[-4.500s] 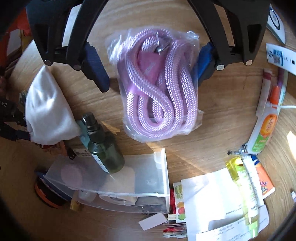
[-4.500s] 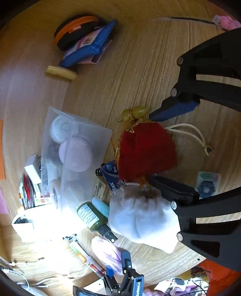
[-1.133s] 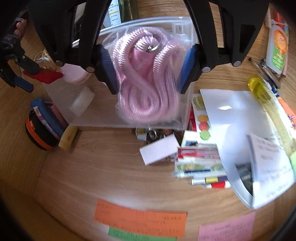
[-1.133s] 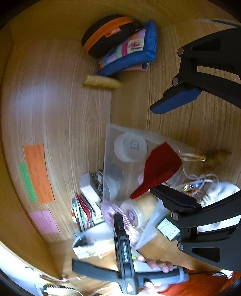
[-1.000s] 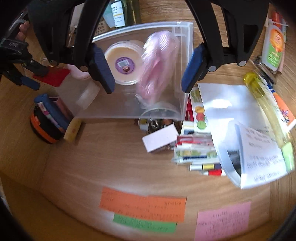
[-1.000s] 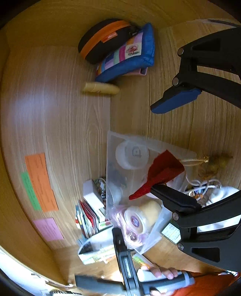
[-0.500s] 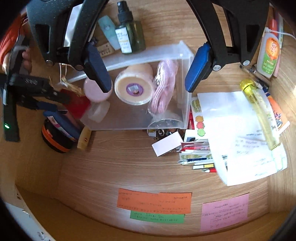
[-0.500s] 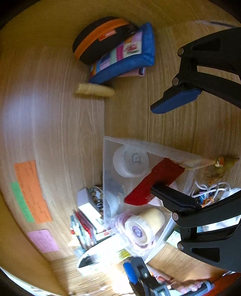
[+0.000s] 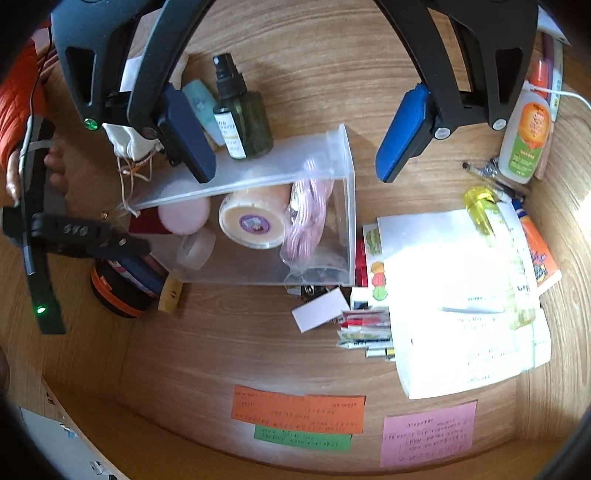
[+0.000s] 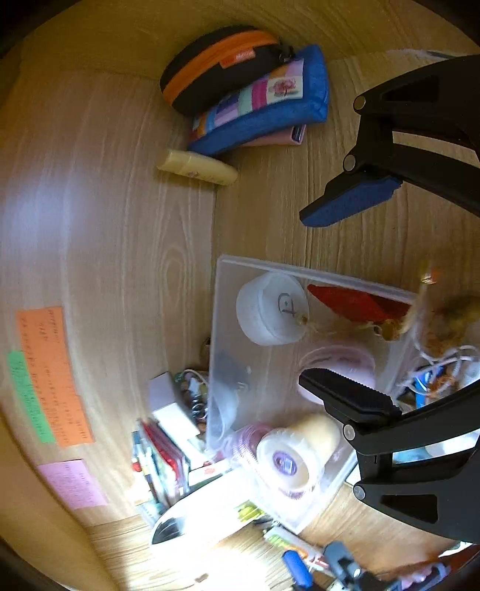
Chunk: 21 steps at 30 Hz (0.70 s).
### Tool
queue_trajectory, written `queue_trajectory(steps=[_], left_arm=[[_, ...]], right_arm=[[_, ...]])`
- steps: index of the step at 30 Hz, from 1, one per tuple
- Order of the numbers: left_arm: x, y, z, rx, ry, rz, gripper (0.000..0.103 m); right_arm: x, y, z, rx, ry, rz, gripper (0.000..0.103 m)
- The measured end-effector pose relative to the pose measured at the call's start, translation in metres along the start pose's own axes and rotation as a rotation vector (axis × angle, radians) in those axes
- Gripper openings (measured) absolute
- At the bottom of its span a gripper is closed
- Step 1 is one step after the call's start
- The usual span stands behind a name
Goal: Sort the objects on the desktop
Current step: 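Lift both open tools out of the bin toward the white drawstring bag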
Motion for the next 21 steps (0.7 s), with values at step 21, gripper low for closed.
queue_trajectory(steps=[21], left_arm=[[0.031,-0.048,-0.045,-0.034,-0.059,0.095,0.095]], right_arm=[[0.059,-0.106,0.028,0.055,0.047,0.071,0.076]])
Point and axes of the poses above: each gripper's, at about its wrist camera, not at the fingertips, and x roughly against the way its jaws point, z to its left, y to its top, the point moved 1 cm from there along -x, roughly the way its jaws point, and after that the axes turned 15 degrees about y, right-handed, at the moved point
